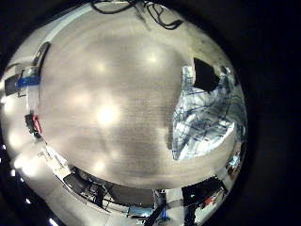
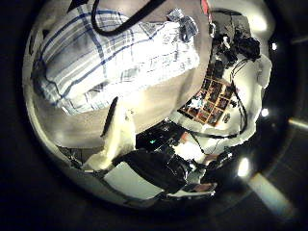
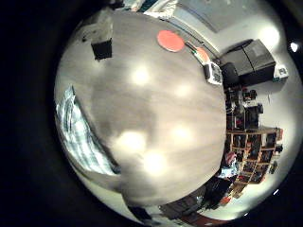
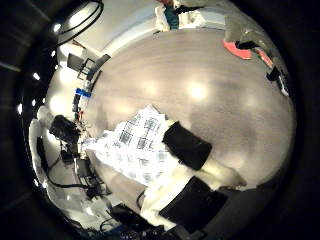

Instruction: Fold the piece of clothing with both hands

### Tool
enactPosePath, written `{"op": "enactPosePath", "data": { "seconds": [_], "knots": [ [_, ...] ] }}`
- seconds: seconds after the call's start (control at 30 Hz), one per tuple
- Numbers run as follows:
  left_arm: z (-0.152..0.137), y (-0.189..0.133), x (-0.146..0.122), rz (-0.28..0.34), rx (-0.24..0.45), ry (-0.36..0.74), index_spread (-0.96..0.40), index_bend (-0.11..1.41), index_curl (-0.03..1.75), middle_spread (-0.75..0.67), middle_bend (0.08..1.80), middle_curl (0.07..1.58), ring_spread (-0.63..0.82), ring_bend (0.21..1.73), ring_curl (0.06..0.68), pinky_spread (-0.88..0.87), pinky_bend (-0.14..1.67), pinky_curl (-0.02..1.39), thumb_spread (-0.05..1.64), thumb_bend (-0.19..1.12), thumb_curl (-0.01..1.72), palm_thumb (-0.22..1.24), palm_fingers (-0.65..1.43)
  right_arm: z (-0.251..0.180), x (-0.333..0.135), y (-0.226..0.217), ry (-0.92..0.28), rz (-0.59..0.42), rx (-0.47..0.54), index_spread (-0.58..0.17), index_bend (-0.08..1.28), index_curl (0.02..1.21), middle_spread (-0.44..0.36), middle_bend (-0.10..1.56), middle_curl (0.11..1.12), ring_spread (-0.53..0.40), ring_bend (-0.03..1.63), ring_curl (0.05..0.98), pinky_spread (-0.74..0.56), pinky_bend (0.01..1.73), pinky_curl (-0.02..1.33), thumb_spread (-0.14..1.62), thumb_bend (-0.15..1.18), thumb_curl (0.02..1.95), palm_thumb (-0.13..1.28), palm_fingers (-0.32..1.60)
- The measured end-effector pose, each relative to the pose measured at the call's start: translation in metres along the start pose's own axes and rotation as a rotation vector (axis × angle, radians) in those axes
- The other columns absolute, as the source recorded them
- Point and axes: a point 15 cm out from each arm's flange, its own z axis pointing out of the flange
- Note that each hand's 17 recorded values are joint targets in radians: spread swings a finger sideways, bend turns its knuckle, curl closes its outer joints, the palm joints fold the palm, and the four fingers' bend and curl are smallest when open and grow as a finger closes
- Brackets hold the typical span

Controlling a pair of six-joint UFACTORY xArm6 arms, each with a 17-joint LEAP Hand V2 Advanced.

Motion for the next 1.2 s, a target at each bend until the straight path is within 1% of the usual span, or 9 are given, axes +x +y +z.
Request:
{"op": "enactPosePath", "data": {
  "seconds": [0.13,0.17,0.33,0.43,0.6,0.77,0.93,1.03,1.2],
  "knots": [
    [-0.009,0.023,0.016,0.021,0.031,-0.002,-0.13,0.22,0.80,0.17,0.24,0.49,0.09,0.83,0.373,-0.04,0.31,0.88,1.30,-0.02,0.35,0.45,0.02,0.010,0.029,0.053,-0.016,0.022,-0.193,-0.386,0.24,0.52,-0.206,0.70,0.61,-0.251,1.16,0.495,-0.18,1.03,0.54,1.21,-0.04,0.37,0.30,0.38],
    [-0.010,0.026,0.017,0.027,0.041,-0.006,-0.12,0.21,0.78,0.18,0.23,0.48,0.11,0.82,0.367,0.00,0.29,0.87,1.30,-0.02,0.34,0.44,0.03,0.010,0.037,0.062,-0.021,0.020,-0.222,-0.382,0.23,0.52,-0.207,0.69,0.60,-0.251,1.16,0.492,-0.18,1.03,0.54,1.20,-0.04,0.36,0.29,0.38],
    [-0.012,0.037,0.025,0.033,0.075,-0.022,-0.07,0.19,0.71,0.20,0.19,0.44,0.16,0.77,0.336,0.16,0.24,0.79,1.28,-0.02,0.34,0.41,0.08,0.026,0.043,0.086,-0.044,-0.019,-0.300,-0.357,0.22,0.51,-0.192,0.67,0.59,-0.246,1.13,0.476,-0.19,0.99,0.51,1.17,-0.03,0.34,0.26,0.39],
    [-0.010,0.045,0.019,0.020,0.074,-0.032,-0.06,0.19,0.67,0.21,0.18,0.42,0.18,0.75,0.324,0.21,0.22,0.75,1.28,-0.02,0.33,0.40,0.10,0.047,0.035,0.102,-0.058,-0.029,-0.359,-0.347,0.23,0.51,-0.182,0.66,0.59,-0.239,1.11,0.464,-0.19,0.97,0.50,1.16,-0.02,0.33,0.26,0.39],
    [-0.008,0.049,0.002,-0.006,0.069,-0.066,-0.05,0.19,0.63,0.21,0.17,0.39,0.19,0.73,0.309,0.27,0.21,0.69,1.27,-0.02,0.33,0.38,0.12,0.066,0.027,0.117,-0.069,-0.042,-0.408,-0.338,0.23,0.51,-0.169,0.64,0.58,-0.218,1.09,0.454,-0.18,0.93,0.47,1.15,-0.02,0.32,0.26,0.38],
    [-0.011,0.049,-0.023,-0.049,0.097,-0.081,-0.05,0.19,0.58,0.21,0.16,0.36,0.21,0.71,0.298,0.30,0.21,0.65,1.26,-0.01,0.32,0.38,0.13,0.071,0.014,0.121,-0.075,-0.056,-0.422,-0.334,0.22,0.50,-0.163,0.63,0.57,-0.206,1.09,0.444,-0.18,0.91,0.45,1.14,-0.02,0.32,0.26,0.39],
    [-0.012,0.056,-0.020,-0.038,0.102,-0.080,-0.05,0.19,0.55,0.22,0.16,0.34,0.21,0.69,0.289,0.31,0.22,0.61,1.27,-0.01,0.32,0.37,0.13,0.079,0.003,0.120,-0.074,-0.064,-0.432,-0.320,0.20,0.50,-0.154,0.62,0.57,-0.197,1.08,0.439,-0.18,0.90,0.44,1.14,-0.02,0.31,0.26,0.38],
    [-0.007,0.060,-0.008,-0.016,0.095,-0.083,-0.05,0.19,0.54,0.22,0.16,0.33,0.21,0.69,0.285,0.31,0.23,0.60,1.26,-0.02,0.31,0.36,0.14,0.097,0.001,0.121,-0.078,-0.065,-0.461,-0.314,0.20,0.50,-0.149,0.62,0.56,-0.189,1.06,0.430,-0.18,0.88,0.42,1.14,-0.02,0.31,0.26,0.38],
    [0.002,0.065,-0.002,-0.012,0.078,-0.084,-0.05,0.19,0.52,0.22,0.17,0.31,0.22,0.68,0.281,0.31,0.23,0.57,1.26,-0.01,0.31,0.36,0.14,0.123,-0.010,0.122,-0.078,-0.070,-0.503,-0.298,0.20,0.49,-0.135,0.60,0.56,-0.184,1.04,0.424,-0.18,0.88,0.40,1.14,-0.02,0.31,0.26,0.39]
  ]
}}
